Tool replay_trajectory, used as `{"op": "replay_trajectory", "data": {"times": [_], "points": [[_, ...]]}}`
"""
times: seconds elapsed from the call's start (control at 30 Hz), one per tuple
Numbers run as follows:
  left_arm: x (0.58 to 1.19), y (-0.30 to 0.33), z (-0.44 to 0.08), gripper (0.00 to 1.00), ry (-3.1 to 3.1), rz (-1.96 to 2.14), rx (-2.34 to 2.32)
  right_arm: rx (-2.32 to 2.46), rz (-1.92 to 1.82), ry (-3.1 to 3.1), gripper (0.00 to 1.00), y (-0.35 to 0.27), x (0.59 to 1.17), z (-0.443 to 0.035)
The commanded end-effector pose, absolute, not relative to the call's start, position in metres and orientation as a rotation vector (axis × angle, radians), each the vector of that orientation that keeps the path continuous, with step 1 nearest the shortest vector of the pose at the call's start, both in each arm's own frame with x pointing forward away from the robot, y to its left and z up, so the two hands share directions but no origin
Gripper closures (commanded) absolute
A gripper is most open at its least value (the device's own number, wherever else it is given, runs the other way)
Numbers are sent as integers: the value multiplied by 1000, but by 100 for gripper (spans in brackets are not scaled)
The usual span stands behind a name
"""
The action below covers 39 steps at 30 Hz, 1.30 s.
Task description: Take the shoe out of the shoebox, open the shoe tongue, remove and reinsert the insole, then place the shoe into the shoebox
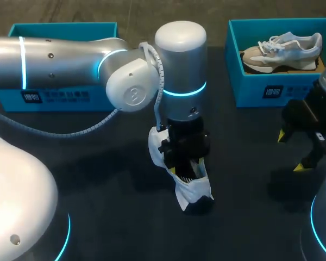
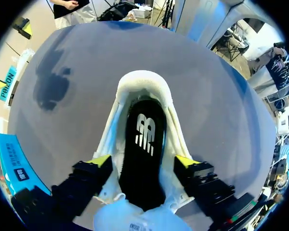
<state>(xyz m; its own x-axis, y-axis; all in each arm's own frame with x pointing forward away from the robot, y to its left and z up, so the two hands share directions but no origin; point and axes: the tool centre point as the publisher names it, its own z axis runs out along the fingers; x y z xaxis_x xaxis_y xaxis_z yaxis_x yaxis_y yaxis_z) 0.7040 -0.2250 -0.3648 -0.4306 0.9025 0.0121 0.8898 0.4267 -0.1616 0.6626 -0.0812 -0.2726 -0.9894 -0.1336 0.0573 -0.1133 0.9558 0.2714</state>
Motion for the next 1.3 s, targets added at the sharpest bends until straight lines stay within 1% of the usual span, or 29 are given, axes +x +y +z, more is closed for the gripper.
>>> {"op": "replay_trajectory", "data": {"times": [0.03, 0.8, 1.3], "points": [[708, -217, -362, 0, -2580, 216, -1612, 190, -410, -3033, 0, -81, 662, -273], [741, -205, -336, 0, -2625, 234, -1640, 190, -410, -3033, 0, -81, 662, -273], [769, -183, -295, 0, -2719, 175, -1638, 190, -410, -3033, 0, -81, 662, -273]]}}
